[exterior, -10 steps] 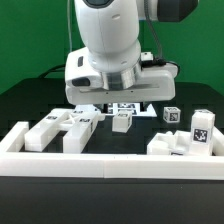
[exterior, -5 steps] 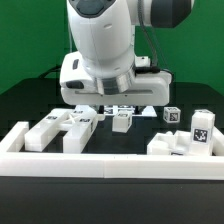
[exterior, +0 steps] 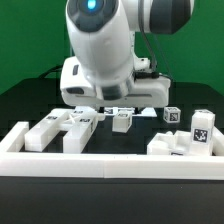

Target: Assemble chair

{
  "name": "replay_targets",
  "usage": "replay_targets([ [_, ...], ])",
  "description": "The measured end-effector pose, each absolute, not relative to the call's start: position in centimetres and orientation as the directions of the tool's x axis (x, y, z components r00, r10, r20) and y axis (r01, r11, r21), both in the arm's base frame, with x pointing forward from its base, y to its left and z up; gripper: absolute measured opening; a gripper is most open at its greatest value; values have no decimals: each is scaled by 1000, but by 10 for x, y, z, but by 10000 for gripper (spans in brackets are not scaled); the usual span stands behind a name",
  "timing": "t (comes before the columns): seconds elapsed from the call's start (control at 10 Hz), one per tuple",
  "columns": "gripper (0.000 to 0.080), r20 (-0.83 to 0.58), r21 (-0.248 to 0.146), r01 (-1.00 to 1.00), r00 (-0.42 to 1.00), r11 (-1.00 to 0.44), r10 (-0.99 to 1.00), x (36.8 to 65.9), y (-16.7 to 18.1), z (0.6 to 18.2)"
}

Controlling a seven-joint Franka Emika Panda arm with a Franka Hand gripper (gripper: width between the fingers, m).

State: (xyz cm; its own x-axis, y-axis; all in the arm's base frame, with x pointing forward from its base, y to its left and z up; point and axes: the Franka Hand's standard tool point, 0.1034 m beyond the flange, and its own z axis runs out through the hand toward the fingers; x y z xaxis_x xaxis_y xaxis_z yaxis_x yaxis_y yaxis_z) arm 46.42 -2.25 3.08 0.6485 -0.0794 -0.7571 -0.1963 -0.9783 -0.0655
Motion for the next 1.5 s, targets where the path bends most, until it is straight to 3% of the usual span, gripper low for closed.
replay_targets([
  [1.1, 648, -758, -55, -191, 647, -980, -84, 461, -20, 11],
  [1.2, 528, -758, -54, -192, 647, -980, -85, 460, -20, 9],
  [1.3, 528, -758, -54, -192, 646, -980, -85, 460, -20, 9],
  [1.4, 346, -758, -53, -192, 647, -980, -85, 460, -20, 9],
  [1.5, 289, -758, -53, -191, 647, -980, -85, 460, -20, 9],
])
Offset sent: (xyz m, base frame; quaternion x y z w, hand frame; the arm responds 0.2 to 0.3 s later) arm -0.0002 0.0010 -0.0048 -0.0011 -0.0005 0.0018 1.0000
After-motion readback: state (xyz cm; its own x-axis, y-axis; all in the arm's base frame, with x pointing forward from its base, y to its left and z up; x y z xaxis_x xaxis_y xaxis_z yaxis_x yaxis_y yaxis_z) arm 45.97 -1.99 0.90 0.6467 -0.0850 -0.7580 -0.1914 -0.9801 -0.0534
